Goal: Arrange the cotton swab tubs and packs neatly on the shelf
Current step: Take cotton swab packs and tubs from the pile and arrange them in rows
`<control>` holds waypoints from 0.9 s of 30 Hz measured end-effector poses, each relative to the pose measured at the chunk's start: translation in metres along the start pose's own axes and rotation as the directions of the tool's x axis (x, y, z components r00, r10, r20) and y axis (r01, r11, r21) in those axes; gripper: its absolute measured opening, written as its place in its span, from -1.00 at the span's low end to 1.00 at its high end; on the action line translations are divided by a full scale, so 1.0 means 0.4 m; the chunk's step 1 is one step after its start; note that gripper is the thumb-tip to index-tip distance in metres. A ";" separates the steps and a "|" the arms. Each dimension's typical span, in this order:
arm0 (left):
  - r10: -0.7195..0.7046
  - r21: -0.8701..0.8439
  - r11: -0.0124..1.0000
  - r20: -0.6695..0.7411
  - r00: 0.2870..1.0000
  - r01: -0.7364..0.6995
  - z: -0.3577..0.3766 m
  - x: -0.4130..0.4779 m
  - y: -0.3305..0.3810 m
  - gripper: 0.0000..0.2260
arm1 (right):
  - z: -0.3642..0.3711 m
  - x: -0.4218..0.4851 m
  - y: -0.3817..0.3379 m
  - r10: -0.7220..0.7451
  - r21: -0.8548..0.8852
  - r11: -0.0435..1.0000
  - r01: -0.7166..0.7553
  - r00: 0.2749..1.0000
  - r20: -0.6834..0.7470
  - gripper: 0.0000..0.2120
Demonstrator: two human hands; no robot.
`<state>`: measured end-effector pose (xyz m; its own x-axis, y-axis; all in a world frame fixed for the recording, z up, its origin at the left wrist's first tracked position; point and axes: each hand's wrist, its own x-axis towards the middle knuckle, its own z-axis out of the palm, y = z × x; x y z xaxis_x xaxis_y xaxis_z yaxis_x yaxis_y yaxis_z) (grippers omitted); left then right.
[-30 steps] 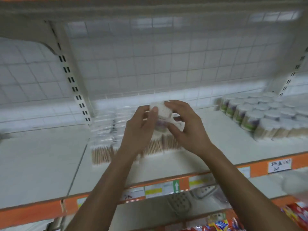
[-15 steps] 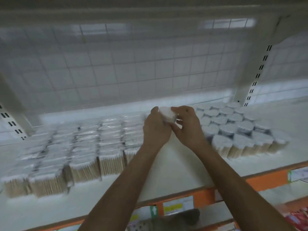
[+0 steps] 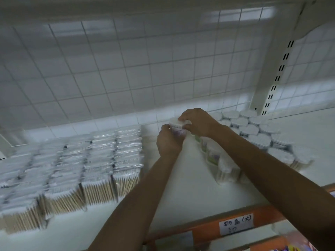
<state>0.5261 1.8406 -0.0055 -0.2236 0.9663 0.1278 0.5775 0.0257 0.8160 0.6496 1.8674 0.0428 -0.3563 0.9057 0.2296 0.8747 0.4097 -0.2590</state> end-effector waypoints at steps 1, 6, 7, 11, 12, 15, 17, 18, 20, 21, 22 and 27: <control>-0.010 -0.001 1.000 0.002 1.000 0.010 0.007 0.003 0.000 -0.56 | 0.000 0.003 0.008 -0.007 -0.016 1.000 0.008 1.000 0.013 -0.65; -0.049 0.040 0.998 0.040 0.998 0.047 0.039 0.025 -0.015 -0.53 | 0.009 0.011 0.039 -0.019 -0.032 0.999 0.021 0.999 0.040 -0.65; -0.054 0.047 0.998 0.046 0.997 0.052 0.044 0.028 -0.018 -0.53 | 0.013 0.011 0.042 -0.022 -0.036 0.999 0.023 0.999 0.045 -0.62; -0.056 0.023 0.998 0.051 0.997 0.054 0.065 0.033 -0.024 -0.56 | 0.019 0.016 0.053 -0.029 -0.062 0.998 0.034 0.997 0.075 -0.54; -0.048 0.018 0.999 0.049 0.998 0.047 0.069 0.034 -0.025 -0.56 | 0.018 0.017 0.057 -0.025 -0.065 0.997 0.030 0.997 0.076 -0.52; -0.031 0.011 0.999 0.057 0.998 0.030 0.083 0.042 -0.029 -0.53 | 0.014 0.018 0.070 -0.007 -0.056 0.998 0.012 0.996 0.086 -0.53; -0.026 0.012 1.000 0.054 0.998 0.026 0.090 0.047 -0.030 -0.49 | 0.014 0.018 0.076 -0.007 -0.057 0.998 0.012 0.995 0.098 -0.57; -0.023 0.015 1.000 0.052 0.998 0.022 0.093 0.049 -0.031 -0.48 | 0.014 0.019 0.079 -0.004 -0.054 0.998 0.010 0.995 0.102 -0.58; -0.019 0.023 1.000 0.052 0.998 0.017 0.096 0.052 -0.033 -0.49 | 0.016 0.019 0.083 0.000 -0.042 0.999 0.005 0.994 0.105 -0.58; -0.019 0.029 0.999 0.051 0.999 0.018 0.096 0.053 -0.034 -0.50 | 0.018 0.019 0.086 0.002 -0.031 1.000 0.002 0.994 0.106 -0.57; -0.022 0.034 0.999 0.049 0.999 0.021 0.097 0.054 -0.034 -0.50 | 0.020 0.020 0.088 0.004 -0.017 1.000 -0.002 0.994 0.105 -0.57; -0.029 0.045 0.999 0.029 0.999 0.027 0.099 0.049 -0.037 -0.51 | 0.028 0.016 0.094 0.010 0.060 0.998 -0.015 0.996 0.083 -0.56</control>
<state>0.5443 1.8695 -0.0374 -0.2168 0.9723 0.0878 0.6059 0.0635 0.7930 0.6765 1.8896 0.0239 -0.3739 0.9156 0.1483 0.8584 0.4021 -0.3185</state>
